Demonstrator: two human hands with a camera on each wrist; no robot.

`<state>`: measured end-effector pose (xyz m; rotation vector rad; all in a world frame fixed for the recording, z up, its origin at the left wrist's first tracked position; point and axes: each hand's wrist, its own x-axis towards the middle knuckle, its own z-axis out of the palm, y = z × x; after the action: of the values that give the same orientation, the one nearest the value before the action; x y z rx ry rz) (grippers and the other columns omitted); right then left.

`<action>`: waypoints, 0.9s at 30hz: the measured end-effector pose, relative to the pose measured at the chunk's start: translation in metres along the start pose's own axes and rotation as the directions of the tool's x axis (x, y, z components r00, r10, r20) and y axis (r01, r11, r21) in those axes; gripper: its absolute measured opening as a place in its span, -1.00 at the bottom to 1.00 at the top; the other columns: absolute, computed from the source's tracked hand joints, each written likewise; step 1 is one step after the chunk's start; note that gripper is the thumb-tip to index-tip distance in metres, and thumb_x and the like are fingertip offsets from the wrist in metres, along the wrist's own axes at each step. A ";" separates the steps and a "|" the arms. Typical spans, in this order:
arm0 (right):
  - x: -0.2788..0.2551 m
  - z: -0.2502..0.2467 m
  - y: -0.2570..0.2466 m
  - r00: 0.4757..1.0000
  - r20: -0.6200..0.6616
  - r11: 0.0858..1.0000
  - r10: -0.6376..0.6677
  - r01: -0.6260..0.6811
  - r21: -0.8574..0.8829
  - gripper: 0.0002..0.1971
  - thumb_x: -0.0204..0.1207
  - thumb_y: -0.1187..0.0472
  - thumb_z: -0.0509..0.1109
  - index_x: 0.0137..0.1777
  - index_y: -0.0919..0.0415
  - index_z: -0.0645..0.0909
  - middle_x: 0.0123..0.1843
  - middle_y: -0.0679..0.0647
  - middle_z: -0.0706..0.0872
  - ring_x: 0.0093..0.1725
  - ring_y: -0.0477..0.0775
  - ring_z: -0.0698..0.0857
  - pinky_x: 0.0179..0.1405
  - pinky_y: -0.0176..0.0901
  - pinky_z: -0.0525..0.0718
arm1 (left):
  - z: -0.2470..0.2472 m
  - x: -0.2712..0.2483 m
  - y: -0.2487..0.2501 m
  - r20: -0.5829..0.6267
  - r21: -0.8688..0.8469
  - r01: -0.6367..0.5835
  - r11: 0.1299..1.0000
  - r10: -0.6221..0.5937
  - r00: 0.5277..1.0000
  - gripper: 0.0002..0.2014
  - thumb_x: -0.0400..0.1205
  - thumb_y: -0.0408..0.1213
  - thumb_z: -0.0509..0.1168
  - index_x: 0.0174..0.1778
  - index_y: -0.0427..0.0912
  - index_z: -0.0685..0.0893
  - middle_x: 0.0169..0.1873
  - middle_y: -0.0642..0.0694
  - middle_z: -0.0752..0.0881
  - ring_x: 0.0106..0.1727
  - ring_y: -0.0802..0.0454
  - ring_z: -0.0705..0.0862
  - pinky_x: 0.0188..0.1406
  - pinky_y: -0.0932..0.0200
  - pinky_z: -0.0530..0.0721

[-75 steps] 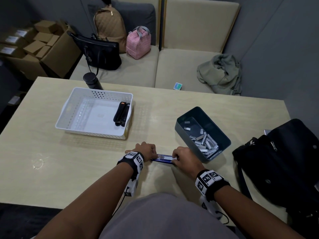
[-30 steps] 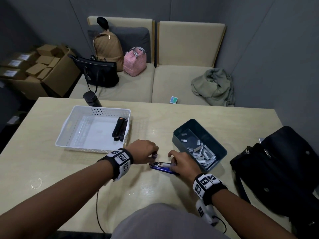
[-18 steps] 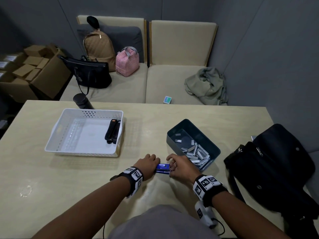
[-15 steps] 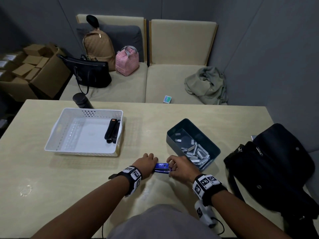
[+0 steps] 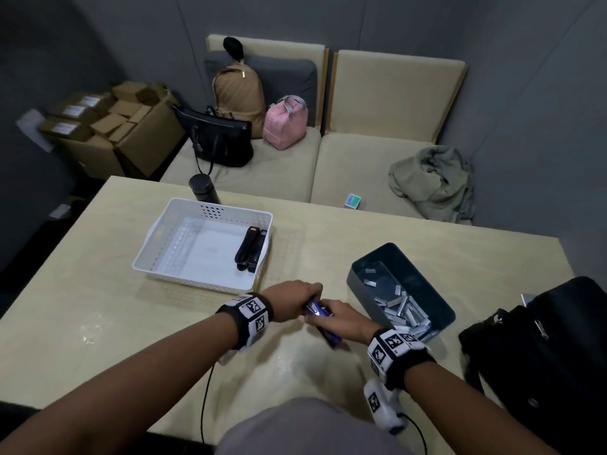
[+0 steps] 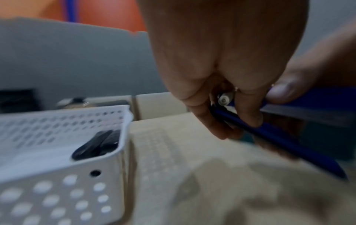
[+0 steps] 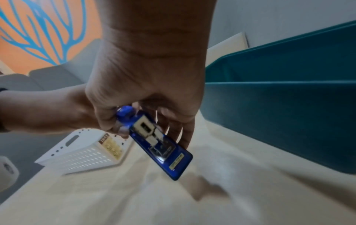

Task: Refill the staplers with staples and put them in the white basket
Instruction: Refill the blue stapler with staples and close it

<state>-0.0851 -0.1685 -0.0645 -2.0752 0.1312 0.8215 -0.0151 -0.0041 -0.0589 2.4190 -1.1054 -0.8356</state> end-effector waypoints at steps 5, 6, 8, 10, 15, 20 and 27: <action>0.027 -0.002 -0.057 0.982 -0.187 0.962 0.034 0.019 0.274 -0.49 0.46 -0.33 0.26 0.11 0.11 0.59 -0.06 0.09 0.73 -0.13 0.06 0.67 -0.08 0.00 0.64 | -0.034 -0.014 -0.017 -0.154 -0.864 0.103 0.493 -0.453 0.878 -0.57 0.64 -0.49 0.32 0.42 -0.32 0.43 -0.08 -0.23 0.68 -0.30 -0.11 0.67 -0.16 0.00 0.72; 0.031 -0.001 -0.072 0.978 -0.201 0.919 0.056 0.028 0.394 -0.53 0.55 -0.27 0.24 0.15 0.12 0.58 -0.04 0.11 0.74 -0.13 0.06 0.69 -0.10 -0.04 0.67 | -0.039 -0.019 -0.016 -0.061 -0.934 0.123 0.336 -0.489 0.870 -0.63 0.71 -0.30 0.29 0.43 -0.27 0.48 -0.10 -0.24 0.72 -0.29 -0.13 0.71 -0.17 0.00 0.74; 0.038 0.001 -0.099 0.983 -0.170 0.831 0.074 0.034 0.555 -0.56 0.70 -0.18 0.09 0.19 0.15 0.58 -0.03 0.09 0.76 -0.16 0.00 0.73 -0.20 -0.14 0.70 | -0.049 -0.030 -0.012 0.056 -0.930 0.208 0.304 -0.440 0.896 -0.54 0.74 0.16 0.13 0.34 -0.10 0.63 0.00 -0.21 0.80 -0.16 -0.18 0.79 -0.23 0.04 0.76; 0.041 0.003 -0.123 0.992 -0.103 0.777 0.077 0.006 0.629 -0.48 0.72 -0.23 -0.08 0.11 0.07 0.62 -0.09 0.03 0.75 -0.16 -0.03 0.72 -0.17 -0.09 0.74 | -0.058 -0.040 -0.018 0.069 -0.897 0.241 0.370 -0.421 0.904 -0.43 0.68 0.32 0.10 0.30 -0.07 0.64 0.09 -0.17 0.80 -0.04 -0.22 0.81 -0.29 0.05 0.76; 0.045 0.002 -0.163 0.999 0.044 0.804 0.012 -0.036 0.593 -0.24 0.62 -0.39 -0.33 0.38 -0.03 0.57 0.16 -0.02 0.67 0.15 -0.02 0.62 0.04 -0.09 0.57 | -0.082 -0.057 -0.073 -0.053 -0.898 0.184 0.399 -0.514 0.856 -0.70 0.77 -0.05 0.20 0.14 -0.20 0.69 -0.16 -0.19 0.70 -0.23 -0.09 0.71 -0.28 0.03 0.74; 0.040 -0.007 -0.195 0.995 0.041 0.931 -0.095 0.074 0.358 -0.31 0.70 -0.26 -0.27 0.64 0.11 0.27 0.61 0.14 0.38 0.60 0.13 0.34 0.54 0.04 0.28 | -0.102 -0.052 -0.135 -0.217 -0.715 0.338 0.612 -0.654 0.725 -0.66 0.81 -0.09 0.08 0.28 -0.29 0.53 0.11 -0.35 0.67 -0.04 -0.16 0.61 -0.13 0.06 0.52; 0.051 -0.015 -0.157 0.997 -0.079 0.975 0.019 -0.002 0.220 -0.32 0.69 -0.28 -0.15 0.63 0.13 0.29 0.62 0.16 0.39 0.56 0.20 0.41 0.54 0.20 0.41 | -0.093 -0.029 -0.188 -0.135 -0.553 0.576 0.601 -0.747 0.650 -0.47 0.80 0.03 0.04 0.28 -0.47 0.49 0.23 -0.49 0.64 0.22 -0.40 0.64 0.15 -0.09 0.55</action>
<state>0.0207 -0.0739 0.0200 -1.8998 0.2657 0.6970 0.1353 0.1436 -0.0771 2.3884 0.2164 -0.6964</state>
